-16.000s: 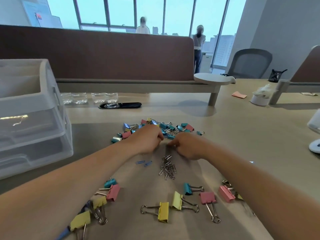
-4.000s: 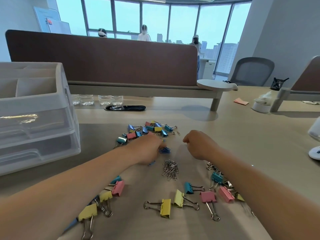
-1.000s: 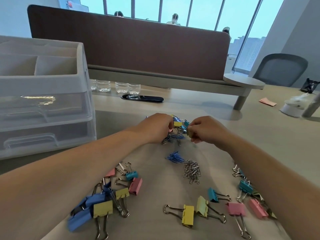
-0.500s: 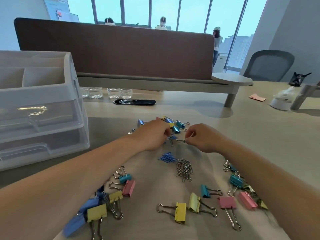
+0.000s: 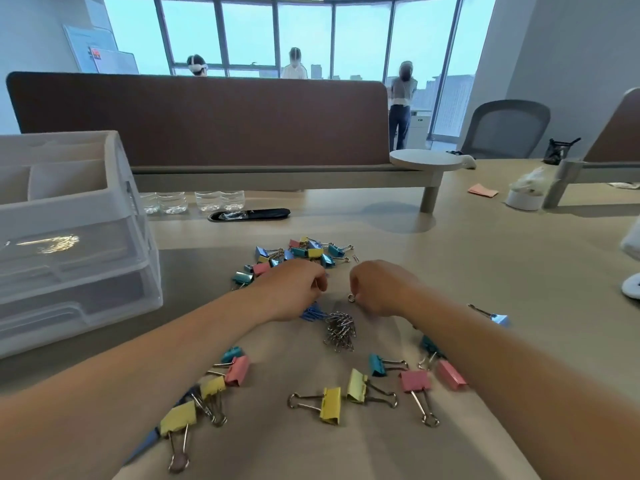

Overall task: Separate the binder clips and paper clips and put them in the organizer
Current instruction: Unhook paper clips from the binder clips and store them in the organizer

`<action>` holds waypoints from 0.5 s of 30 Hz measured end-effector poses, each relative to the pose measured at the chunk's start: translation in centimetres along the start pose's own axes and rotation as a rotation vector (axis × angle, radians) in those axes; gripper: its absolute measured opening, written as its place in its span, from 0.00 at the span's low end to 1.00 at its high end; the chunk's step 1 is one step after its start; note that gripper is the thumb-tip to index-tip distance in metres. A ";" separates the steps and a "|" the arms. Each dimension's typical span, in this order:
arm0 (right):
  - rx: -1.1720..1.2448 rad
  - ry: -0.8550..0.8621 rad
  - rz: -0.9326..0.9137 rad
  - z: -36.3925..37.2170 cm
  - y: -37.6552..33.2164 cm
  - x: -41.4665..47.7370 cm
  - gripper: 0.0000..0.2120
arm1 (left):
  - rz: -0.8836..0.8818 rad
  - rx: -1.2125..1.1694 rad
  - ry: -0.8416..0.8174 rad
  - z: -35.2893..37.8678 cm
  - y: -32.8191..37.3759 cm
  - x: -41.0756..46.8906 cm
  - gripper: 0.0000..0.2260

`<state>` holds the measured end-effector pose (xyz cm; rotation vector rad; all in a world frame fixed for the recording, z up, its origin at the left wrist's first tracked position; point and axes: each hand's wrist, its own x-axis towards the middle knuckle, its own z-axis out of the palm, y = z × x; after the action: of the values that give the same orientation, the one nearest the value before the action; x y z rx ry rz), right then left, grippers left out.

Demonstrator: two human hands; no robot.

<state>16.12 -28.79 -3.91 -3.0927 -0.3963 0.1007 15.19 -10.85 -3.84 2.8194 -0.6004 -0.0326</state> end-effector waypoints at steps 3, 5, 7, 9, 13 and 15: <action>-0.027 -0.057 0.052 -0.4 0.8 -1.7 0.09 | 0.008 0.000 -0.026 0.3 1.3 -0.5 0.09; -0.033 -0.095 0.091 -0.4 1.3 -2.6 0.07 | 0.015 0.001 -0.032 0.4 2.4 -0.9 0.09; -0.070 -0.132 0.121 -0.7 1.7 -3.7 0.05 | 0.024 -0.011 -0.022 0.6 3.5 -1.2 0.09; -0.127 -0.166 0.141 -1.1 2.0 -4.6 0.05 | 0.049 -0.013 0.003 0.7 4.5 -1.5 0.09; -0.128 -0.131 0.165 -1.4 2.4 -5.5 0.09 | 0.084 -0.018 0.037 0.7 5.5 -2.2 0.09; -0.085 -0.047 0.148 -1.4 2.5 -5.3 0.08 | 0.082 -0.024 0.048 0.5 5.5 -2.4 0.09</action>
<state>11.74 -32.54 -2.21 -3.2059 -0.1758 0.1632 10.79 -14.85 -2.97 2.7614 -0.6988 0.0429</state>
